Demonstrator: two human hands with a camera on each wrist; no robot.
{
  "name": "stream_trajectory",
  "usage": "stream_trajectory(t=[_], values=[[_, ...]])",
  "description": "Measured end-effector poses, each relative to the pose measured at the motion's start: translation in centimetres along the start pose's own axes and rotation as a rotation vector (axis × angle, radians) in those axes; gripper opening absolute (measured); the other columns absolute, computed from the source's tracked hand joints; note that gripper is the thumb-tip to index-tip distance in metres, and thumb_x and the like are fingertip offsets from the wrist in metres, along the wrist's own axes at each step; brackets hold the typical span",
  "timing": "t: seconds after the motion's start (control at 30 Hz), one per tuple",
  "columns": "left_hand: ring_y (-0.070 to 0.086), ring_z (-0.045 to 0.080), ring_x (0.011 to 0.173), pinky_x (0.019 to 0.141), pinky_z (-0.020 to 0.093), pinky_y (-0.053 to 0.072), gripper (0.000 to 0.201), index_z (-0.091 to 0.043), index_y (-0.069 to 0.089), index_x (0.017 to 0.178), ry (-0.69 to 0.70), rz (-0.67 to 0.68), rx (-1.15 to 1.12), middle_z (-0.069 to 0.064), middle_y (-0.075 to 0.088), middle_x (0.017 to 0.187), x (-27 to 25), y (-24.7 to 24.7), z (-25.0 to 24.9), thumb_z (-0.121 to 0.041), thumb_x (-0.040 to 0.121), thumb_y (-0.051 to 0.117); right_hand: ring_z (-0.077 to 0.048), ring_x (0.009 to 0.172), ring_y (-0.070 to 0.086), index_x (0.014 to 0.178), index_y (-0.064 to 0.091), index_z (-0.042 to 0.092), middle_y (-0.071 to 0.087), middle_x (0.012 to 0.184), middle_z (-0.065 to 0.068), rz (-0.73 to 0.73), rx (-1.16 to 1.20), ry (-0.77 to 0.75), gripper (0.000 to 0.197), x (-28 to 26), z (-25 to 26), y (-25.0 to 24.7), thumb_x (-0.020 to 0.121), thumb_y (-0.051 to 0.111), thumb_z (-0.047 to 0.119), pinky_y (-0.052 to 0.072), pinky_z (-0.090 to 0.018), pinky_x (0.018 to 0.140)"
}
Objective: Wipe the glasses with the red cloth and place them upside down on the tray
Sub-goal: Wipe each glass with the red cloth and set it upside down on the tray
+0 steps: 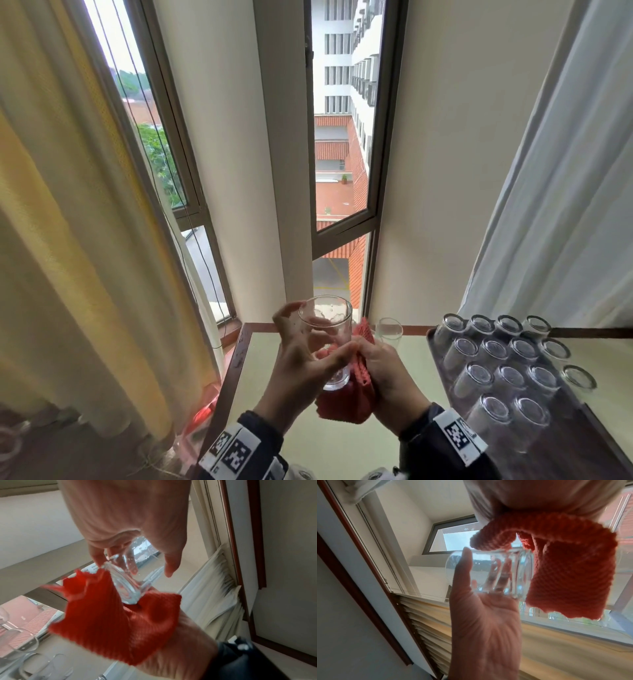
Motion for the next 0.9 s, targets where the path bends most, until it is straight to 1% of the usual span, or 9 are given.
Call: stream_trajectory(t=[0.17, 0.27, 0.33, 0.4, 0.47, 0.57, 0.7, 0.8, 0.9], values=[[0.074, 0.016, 0.086, 0.077, 0.024, 0.058, 0.068, -0.023, 0.03, 0.114, -0.083, 0.105, 0.127, 0.013, 0.069, 0.095, 0.2, -0.9, 0.3, -0.027, 0.068, 0.08, -0.042, 0.089, 0.067, 0.109, 0.055, -0.001, 0.065, 0.101, -0.029, -0.115, -0.001, -0.089, 0.027, 0.8, 1.2, -2.1, 0.087, 0.047, -0.015, 0.058, -0.051, 0.078], [0.072, 0.011, 0.074, 0.07, 0.022, 0.058, 0.061, -0.025, 0.041, 0.115, -0.08, 0.296, 0.26, 0.006, 0.071, 0.084, -0.2, -0.4, -0.2, -0.023, 0.072, 0.085, -0.036, 0.087, 0.07, 0.102, 0.062, -0.003, 0.069, 0.098, -0.026, -0.061, -0.05, -0.177, 0.021, 0.6, 2.8, -1.9, 0.09, 0.044, -0.007, 0.059, -0.041, 0.074], [0.069, 0.005, 0.066, 0.065, 0.02, 0.056, 0.061, -0.031, 0.046, 0.115, -0.063, 0.361, 0.347, 0.0, 0.069, 0.08, -0.4, -0.2, -0.4, -0.021, 0.073, 0.088, -0.039, 0.097, 0.069, 0.108, 0.063, -0.002, 0.07, 0.106, -0.025, 0.014, -0.077, -0.234, 0.026, 0.2, 3.6, -1.1, 0.089, 0.047, 0.004, 0.057, -0.046, 0.084], [0.068, 0.006, 0.066, 0.064, 0.022, 0.057, 0.063, -0.039, 0.049, 0.115, -0.039, 0.391, 0.422, -0.005, 0.069, 0.081, -0.5, -0.2, -0.7, -0.033, 0.068, 0.091, -0.041, 0.105, 0.066, 0.119, 0.058, 0.003, 0.069, 0.112, -0.022, 0.114, -0.156, -0.268, 0.042, -0.2, 3.7, 0.0, 0.08, 0.05, 0.016, 0.053, -0.055, 0.093], [0.068, 0.009, 0.069, 0.068, 0.027, 0.059, 0.062, -0.049, 0.049, 0.112, 0.007, 0.413, 0.544, -0.01, 0.068, 0.082, -0.4, -0.2, -1.0, -0.055, 0.061, 0.084, -0.041, 0.097, 0.063, 0.119, 0.057, 0.009, 0.066, 0.104, -0.023, 0.201, -0.269, -0.27, 0.045, -0.6, 3.4, 1.1, 0.077, 0.052, 0.025, 0.05, -0.054, 0.09], [0.069, 0.01, 0.071, 0.069, 0.029, 0.061, 0.062, -0.043, 0.053, 0.112, 0.04, 0.397, 0.571, -0.008, 0.07, 0.083, -0.3, -0.5, -1.7, -0.057, 0.059, 0.082, -0.041, 0.089, 0.061, 0.111, 0.057, 0.014, 0.061, 0.098, -0.026, 0.29, -0.438, -0.287, 0.047, -1.4, 3.0, 2.5, 0.076, 0.058, 0.045, 0.049, -0.049, 0.087], [0.07, 0.016, 0.068, 0.068, 0.036, 0.061, 0.069, -0.026, 0.062, 0.115, -0.021, 0.276, 0.413, 0.003, 0.074, 0.079, 0.0, -1.8, -1.5, -0.042, 0.054, 0.09, -0.026, 0.098, 0.067, 0.116, 0.058, 0.019, 0.067, 0.105, -0.019, 0.261, -0.669, -0.507, 0.036, -2.3, 3.9, 3.6, 0.082, 0.058, 0.029, 0.054, -0.033, 0.087], [0.07, 0.019, 0.067, 0.07, 0.04, 0.06, 0.071, -0.029, 0.06, 0.115, -0.057, 0.248, 0.414, 0.003, 0.075, 0.076, 0.1, -1.9, -1.2, -0.044, 0.051, 0.087, -0.014, 0.112, 0.064, 0.134, 0.056, 0.015, 0.069, 0.119, -0.004, 0.22, -0.753, -0.616, 0.048, -2.4, 3.9, 3.7, 0.087, 0.056, 0.028, 0.051, -0.031, 0.098], [0.065, 0.005, 0.06, 0.061, 0.027, 0.056, 0.065, -0.042, 0.059, 0.11, 0.032, 0.228, 0.503, -0.01, 0.072, 0.073, 0.2, -1.6, -2.4, -0.048, 0.052, 0.088, -0.014, 0.111, 0.064, 0.135, 0.053, 0.019, 0.068, 0.12, -0.006, 0.267, -0.63, -0.497, 0.051, -1.7, 4.0, 3.4, 0.085, 0.058, 0.027, 0.049, -0.026, 0.099]])
Point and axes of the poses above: each hand's wrist, its own x-axis towards the middle knuckle, its own y-axis out of the palm, z = x × y, the point moved 7 cm from there along x, towards the middle knuckle
